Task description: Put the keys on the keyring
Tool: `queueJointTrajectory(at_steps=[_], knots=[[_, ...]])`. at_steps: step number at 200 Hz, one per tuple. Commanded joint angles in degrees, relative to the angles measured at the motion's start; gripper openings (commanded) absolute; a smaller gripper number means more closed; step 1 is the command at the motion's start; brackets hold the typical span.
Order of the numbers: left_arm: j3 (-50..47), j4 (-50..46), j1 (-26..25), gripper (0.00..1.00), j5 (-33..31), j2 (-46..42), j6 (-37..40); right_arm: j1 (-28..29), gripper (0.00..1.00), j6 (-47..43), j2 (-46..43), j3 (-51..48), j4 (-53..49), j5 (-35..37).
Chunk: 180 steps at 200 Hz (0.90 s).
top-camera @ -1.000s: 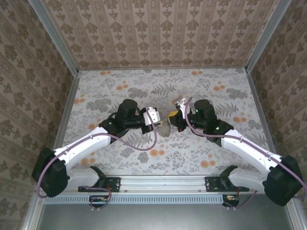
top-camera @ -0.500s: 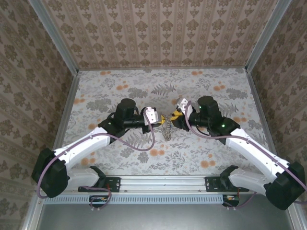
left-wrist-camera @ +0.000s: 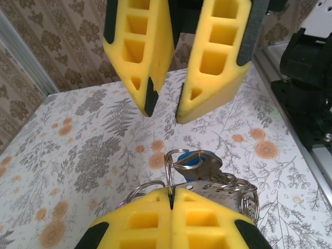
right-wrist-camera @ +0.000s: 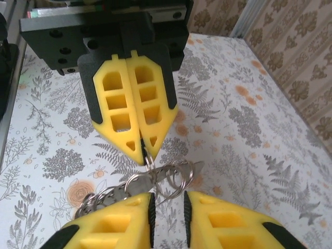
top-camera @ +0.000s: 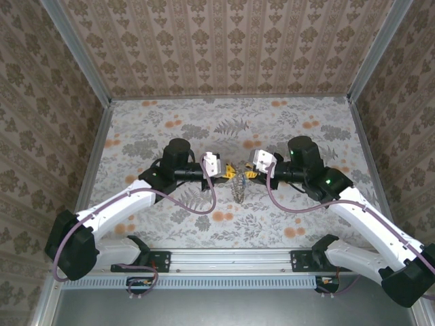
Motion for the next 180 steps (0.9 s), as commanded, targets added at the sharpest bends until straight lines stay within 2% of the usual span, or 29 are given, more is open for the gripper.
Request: queueJointTrajectory(at_steps=[1,54,141,180], knots=[[1.40,3.85,0.28,0.00,4.08,0.18,-1.07,-0.07,0.24,-3.32,1.03,2.27,-2.41,-2.33],[1.58,5.32,-0.59,0.00,3.67,0.88,-1.42,0.79,0.24,-3.62,3.24,2.82,-3.90,-3.70],[1.65,7.67,-1.46,0.00,4.53,2.67,-2.59,1.82,0.17,-3.89,4.21,1.52,-3.44,-3.55],[1.51,8.90,-1.46,0.00,5.19,2.75,-2.24,1.80,0.25,-4.06,4.70,0.73,-4.35,-1.57]])
